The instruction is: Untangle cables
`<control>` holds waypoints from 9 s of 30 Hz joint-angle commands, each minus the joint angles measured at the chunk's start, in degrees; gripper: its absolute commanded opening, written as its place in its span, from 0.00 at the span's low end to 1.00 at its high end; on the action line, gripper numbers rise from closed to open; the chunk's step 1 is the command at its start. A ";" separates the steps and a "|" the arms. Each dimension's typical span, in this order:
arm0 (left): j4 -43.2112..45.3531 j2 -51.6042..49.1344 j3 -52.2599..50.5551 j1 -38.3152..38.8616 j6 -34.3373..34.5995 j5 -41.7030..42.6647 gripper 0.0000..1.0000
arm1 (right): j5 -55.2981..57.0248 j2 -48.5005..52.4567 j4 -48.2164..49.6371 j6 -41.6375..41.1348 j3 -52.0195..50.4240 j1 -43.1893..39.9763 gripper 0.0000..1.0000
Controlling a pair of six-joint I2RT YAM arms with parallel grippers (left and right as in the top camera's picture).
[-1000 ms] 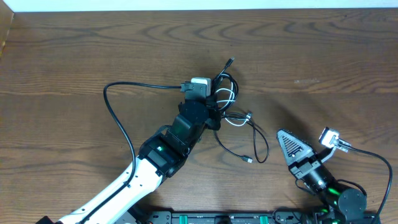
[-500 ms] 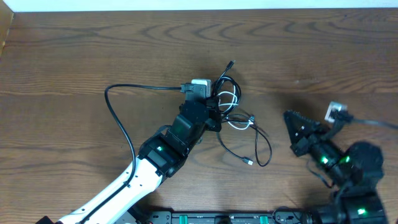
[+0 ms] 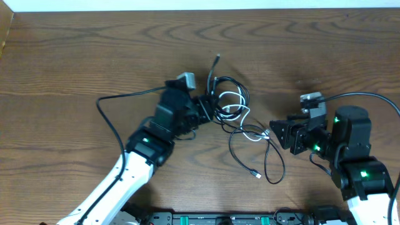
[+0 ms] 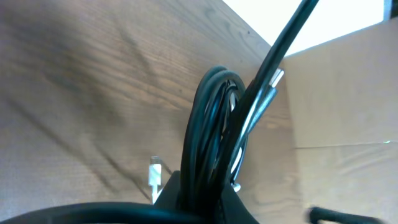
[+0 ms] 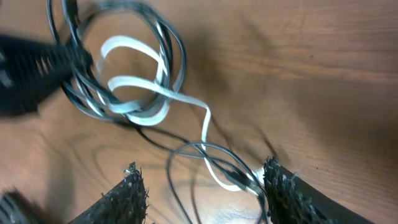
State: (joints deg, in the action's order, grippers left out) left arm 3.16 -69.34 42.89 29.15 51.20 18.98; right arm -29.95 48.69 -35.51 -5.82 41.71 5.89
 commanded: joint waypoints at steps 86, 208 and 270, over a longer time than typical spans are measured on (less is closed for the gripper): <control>-10.05 0.11 1.05 -5.84 -14.12 25.35 0.08 | 2.23 16.15 37.13 -6.12 3.17 6.21 0.02; -2.36 -10.49 0.94 0.63 37.13 6.45 0.08 | -4.76 9.62 35.56 -34.58 -13.88 3.48 0.96; 1.16 -10.49 0.94 0.81 43.28 19.56 0.08 | 6.03 21.99 57.07 -45.86 -14.14 14.29 0.01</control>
State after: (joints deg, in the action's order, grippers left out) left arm 4.32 -80.09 43.09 29.65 98.04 34.41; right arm -23.90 70.70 19.44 -55.48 27.11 19.86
